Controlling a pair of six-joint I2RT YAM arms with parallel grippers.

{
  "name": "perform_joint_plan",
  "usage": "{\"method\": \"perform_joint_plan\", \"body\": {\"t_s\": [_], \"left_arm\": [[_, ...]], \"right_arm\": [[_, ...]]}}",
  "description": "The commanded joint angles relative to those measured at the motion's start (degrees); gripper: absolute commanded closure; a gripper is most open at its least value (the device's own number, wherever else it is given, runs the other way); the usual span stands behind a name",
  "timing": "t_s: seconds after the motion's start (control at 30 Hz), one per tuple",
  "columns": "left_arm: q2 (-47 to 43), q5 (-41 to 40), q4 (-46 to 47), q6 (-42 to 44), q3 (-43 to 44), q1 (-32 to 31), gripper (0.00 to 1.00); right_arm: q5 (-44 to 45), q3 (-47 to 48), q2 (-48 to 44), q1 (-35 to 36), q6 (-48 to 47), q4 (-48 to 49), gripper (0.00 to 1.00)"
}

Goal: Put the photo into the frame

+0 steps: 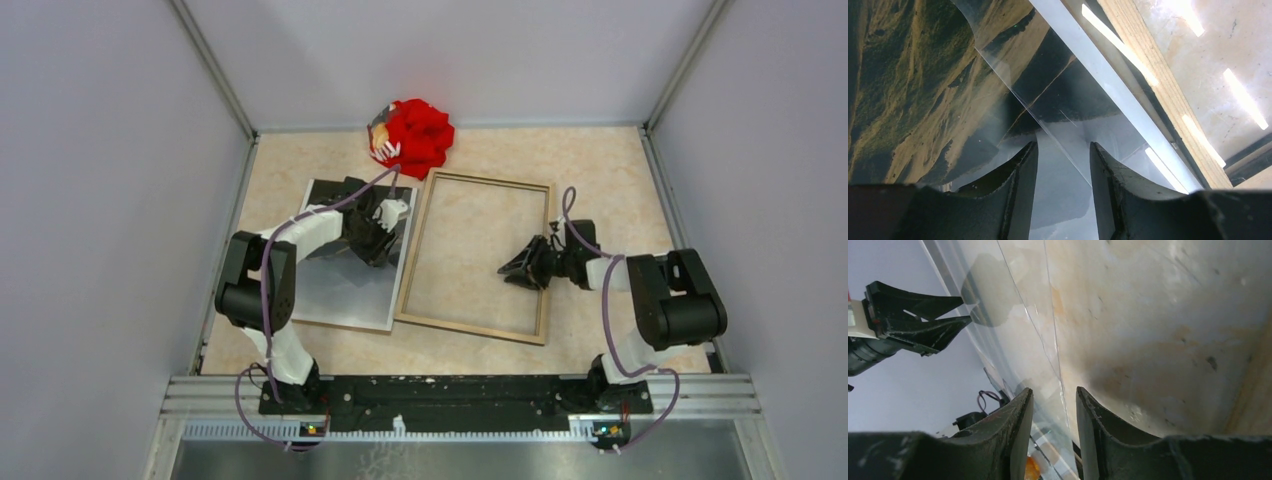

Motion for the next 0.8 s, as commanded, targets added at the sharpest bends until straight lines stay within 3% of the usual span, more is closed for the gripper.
{"method": "perform_joint_plan", "body": {"t_s": [0.0, 0.23, 0.53, 0.77], "left_arm": [[-1.43, 1.86, 0.00, -1.22, 0.85, 0.01, 0.50], [-0.91, 2.74, -0.90, -2.04, 1.51, 0.01, 0.51], [-0.86, 4.58, -1.57, -1.51, 1.52, 0.01, 0.51], [0.09, 5.08, -2.54, -1.61, 2.29, 0.01, 0.51]], "right_arm": [[0.79, -3.61, -0.95, 0.44, 3.00, 6.93, 0.62], [4.10, -5.67, -2.97, 5.97, 5.54, 9.42, 0.62], [12.11, -19.03, -12.99, 10.17, 21.31, 31.24, 0.67], [15.66, -10.70, -16.39, 14.55, 16.81, 18.30, 0.72]]}}
